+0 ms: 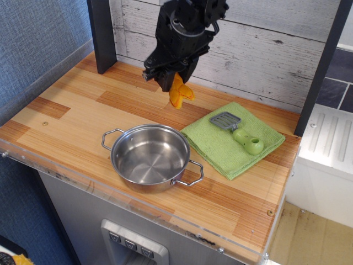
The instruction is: Move the fish to the left of the green towel
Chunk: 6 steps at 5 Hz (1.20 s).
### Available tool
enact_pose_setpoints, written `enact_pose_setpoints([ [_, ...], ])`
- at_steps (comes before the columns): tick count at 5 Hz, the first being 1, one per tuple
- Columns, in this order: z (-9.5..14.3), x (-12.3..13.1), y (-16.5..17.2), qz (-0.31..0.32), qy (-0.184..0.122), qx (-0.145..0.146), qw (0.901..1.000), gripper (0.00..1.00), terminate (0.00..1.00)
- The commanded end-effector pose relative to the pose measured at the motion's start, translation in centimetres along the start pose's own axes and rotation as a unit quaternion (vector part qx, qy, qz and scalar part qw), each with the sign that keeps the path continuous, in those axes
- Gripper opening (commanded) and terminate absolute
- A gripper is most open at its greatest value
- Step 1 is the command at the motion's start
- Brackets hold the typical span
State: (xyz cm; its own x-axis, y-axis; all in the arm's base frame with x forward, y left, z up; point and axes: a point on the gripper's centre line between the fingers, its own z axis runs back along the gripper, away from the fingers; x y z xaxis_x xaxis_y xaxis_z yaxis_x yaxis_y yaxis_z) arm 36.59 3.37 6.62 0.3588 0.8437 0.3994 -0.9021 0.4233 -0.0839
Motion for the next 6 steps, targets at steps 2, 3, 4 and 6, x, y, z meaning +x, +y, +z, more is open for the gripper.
enact_pose_setpoints([
  [2,-3.3,0.7,-2.9,0.046,0.022,-0.027,0.9984,0.0,0.0],
  [3,-3.8,0.4,-3.3,0.042,0.037,-0.03,0.998,0.0,0.0],
  [4,-3.9,0.1,-3.2,0.047,0.051,-0.023,0.9974,1.0,0.0],
  [6,-3.4,0.2,-2.5,0.06,0.045,-0.02,0.997,1.0,0.0],
])
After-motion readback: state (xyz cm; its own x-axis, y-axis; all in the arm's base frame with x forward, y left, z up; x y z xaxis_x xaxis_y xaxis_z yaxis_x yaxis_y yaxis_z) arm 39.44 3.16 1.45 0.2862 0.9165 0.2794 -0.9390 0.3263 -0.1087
